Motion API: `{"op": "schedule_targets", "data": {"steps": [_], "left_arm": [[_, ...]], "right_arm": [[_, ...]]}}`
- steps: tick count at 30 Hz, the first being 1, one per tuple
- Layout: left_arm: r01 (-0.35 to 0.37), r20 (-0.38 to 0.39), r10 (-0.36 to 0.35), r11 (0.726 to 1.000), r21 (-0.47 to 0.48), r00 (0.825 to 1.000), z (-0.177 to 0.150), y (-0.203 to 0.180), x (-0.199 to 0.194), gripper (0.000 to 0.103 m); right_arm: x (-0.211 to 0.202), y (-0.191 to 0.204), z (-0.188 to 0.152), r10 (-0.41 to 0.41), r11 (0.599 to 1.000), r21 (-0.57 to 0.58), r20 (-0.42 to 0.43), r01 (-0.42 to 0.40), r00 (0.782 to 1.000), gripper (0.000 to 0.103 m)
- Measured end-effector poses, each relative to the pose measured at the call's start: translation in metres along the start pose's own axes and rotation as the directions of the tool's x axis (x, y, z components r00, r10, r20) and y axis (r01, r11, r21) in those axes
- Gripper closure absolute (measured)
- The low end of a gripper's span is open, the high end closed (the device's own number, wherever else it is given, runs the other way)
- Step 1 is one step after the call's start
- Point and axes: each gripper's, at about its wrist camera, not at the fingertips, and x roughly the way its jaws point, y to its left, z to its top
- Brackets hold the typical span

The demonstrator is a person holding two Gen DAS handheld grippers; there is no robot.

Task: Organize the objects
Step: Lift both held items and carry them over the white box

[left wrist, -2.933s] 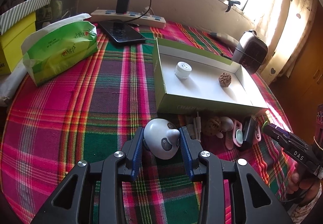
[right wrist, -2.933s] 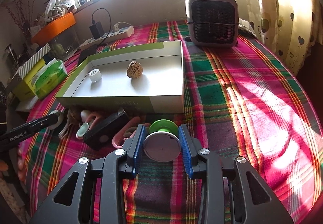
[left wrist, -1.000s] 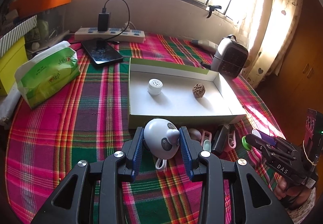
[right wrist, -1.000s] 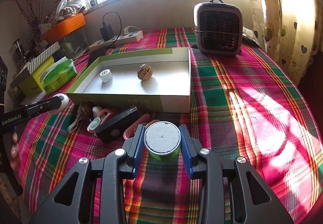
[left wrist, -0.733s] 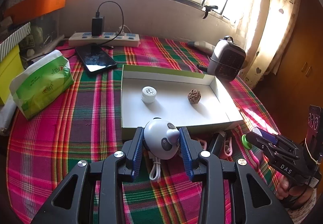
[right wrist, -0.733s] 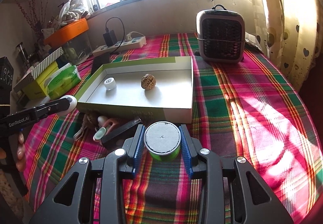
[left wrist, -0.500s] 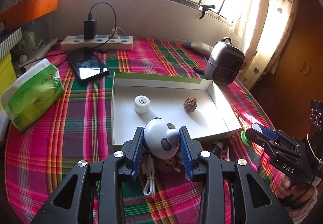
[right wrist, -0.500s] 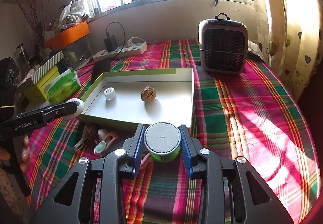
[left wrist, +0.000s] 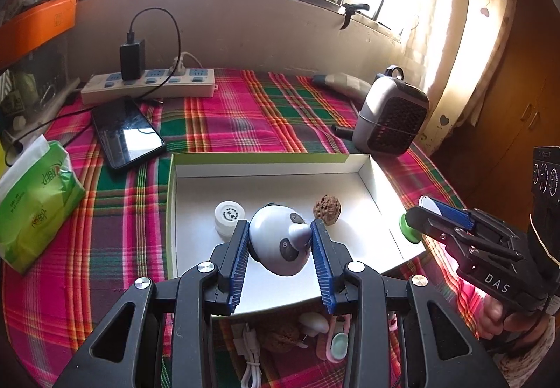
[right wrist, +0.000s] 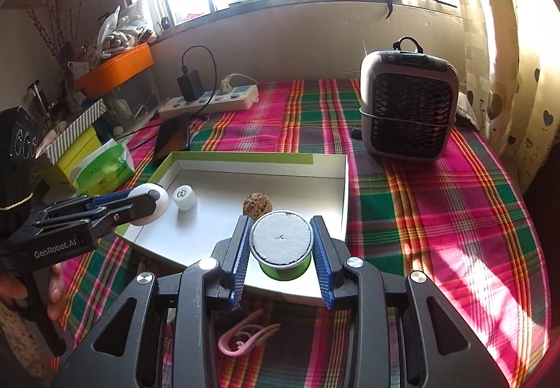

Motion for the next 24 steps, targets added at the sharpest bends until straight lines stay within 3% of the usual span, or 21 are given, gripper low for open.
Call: {"op": "schedule_targets", "data": {"steps": [24], "left_arm": [[-0.006,-0.073,0.006,1.000,-0.001,0.997,0.034,0.006,0.071,0.070]], "right_arm": [[0.074,-0.015,0.028,0.000,1.000,0.017,-0.081,0.002,0.997,0.068]]}}
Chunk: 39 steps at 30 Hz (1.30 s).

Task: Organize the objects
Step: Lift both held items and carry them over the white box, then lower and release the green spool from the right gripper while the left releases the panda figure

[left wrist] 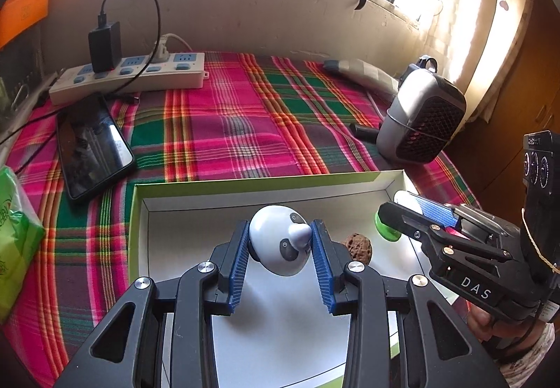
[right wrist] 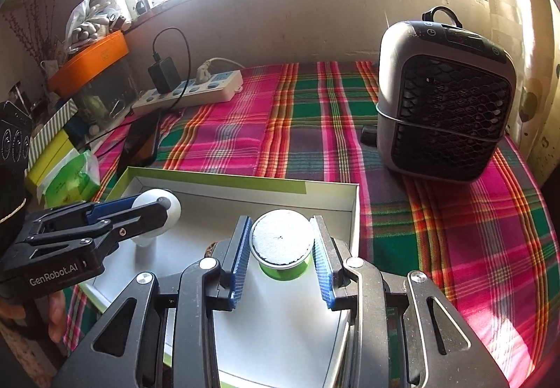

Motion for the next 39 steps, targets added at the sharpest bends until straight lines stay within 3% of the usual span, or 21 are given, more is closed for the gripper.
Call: {"op": "schedule_targets", "data": {"steps": [39], "left_arm": [[-0.004,-0.051,0.004,1.000,0.001,0.999,0.000,0.000,0.024,0.070]], "right_arm": [[0.018,0.001,0.000,0.010,1.000,-0.013,-0.016,-0.011,1.000,0.068]]}}
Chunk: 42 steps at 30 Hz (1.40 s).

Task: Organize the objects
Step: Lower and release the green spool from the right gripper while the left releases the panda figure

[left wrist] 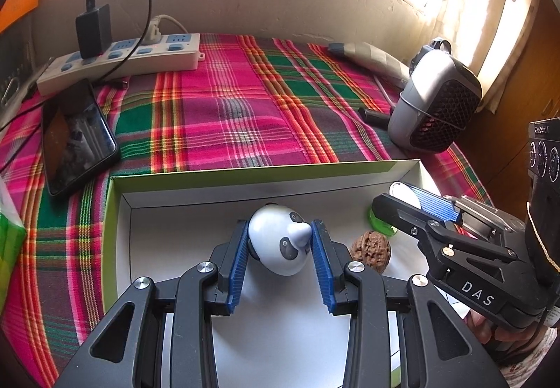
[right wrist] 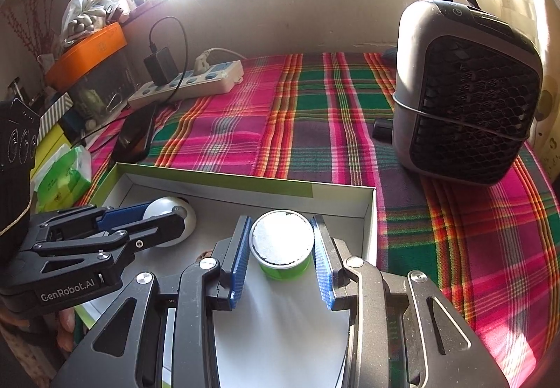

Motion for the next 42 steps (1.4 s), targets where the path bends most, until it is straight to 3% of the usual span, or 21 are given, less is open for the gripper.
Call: {"op": "schedule_targets", "data": {"steps": [8,14,42], "left_arm": [[-0.006,0.004,0.006,1.000,-0.009,1.000,-0.001,0.001,-0.001,0.070],[-0.009,0.014,0.009,1.000,-0.003,1.000,-0.002,-0.001,-0.006,0.069],[-0.034,0.089,0.036,0.999,-0.031,0.995,-0.027,-0.001,-0.058,0.069]], "right_arm": [[-0.001,0.000,0.000,0.004,1.000,0.008,-0.002,-0.004,1.000,0.067],[-0.003,0.003,0.000,0.011,1.000,0.005,0.012,-0.011,1.000,0.054],[-0.043,0.009,-0.019,-0.008,1.000,0.029,0.066,0.006,0.998,0.054]]}}
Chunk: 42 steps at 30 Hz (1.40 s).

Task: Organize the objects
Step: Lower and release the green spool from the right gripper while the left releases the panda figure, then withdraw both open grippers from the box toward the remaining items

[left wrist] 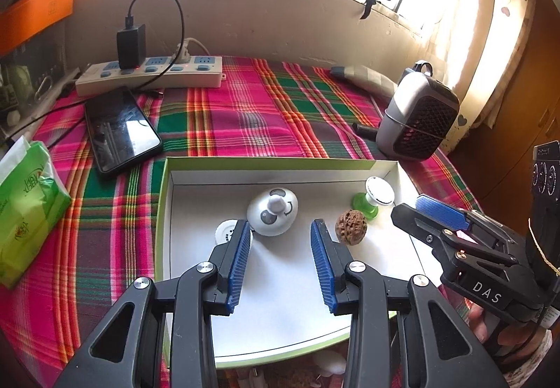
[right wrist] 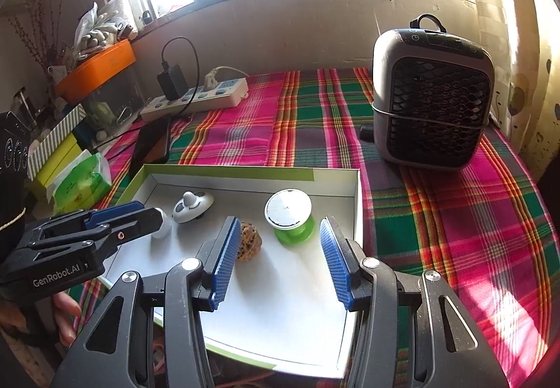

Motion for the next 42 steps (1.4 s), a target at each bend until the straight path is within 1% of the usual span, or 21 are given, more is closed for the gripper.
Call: {"op": "schedule_targets", "data": {"steps": [8,16,23,35,42], "left_arm": [[-0.003,0.022,0.004,1.000,-0.010,1.000,-0.013,0.003,-0.017,0.069],[-0.027,0.047,0.027,1.000,-0.016,0.999,-0.031,0.008,-0.037,0.069],[-0.035,0.058,0.038,0.998,-0.054,0.998,-0.050,0.020,-0.052,0.069],[-0.030,0.040,0.034,0.996,-0.082,0.999,-0.081,0.032,-0.067,0.069],[-0.017,0.009,0.018,0.998,-0.068,1.000,-0.096,0.031,-0.065,0.069]], "right_arm": [[-0.014,0.003,-0.013,-0.004,1.000,0.008,0.010,0.004,1.000,0.054],[-0.029,0.006,-0.027,-0.017,1.000,0.006,0.023,0.017,1.000,0.054],[-0.044,0.010,-0.042,-0.024,1.000,-0.002,0.034,0.024,0.999,0.054],[-0.057,0.011,-0.065,-0.025,1.000,0.017,0.033,0.024,0.999,0.054],[-0.063,0.007,-0.080,-0.033,0.999,0.031,0.026,0.032,0.999,0.054]]}}
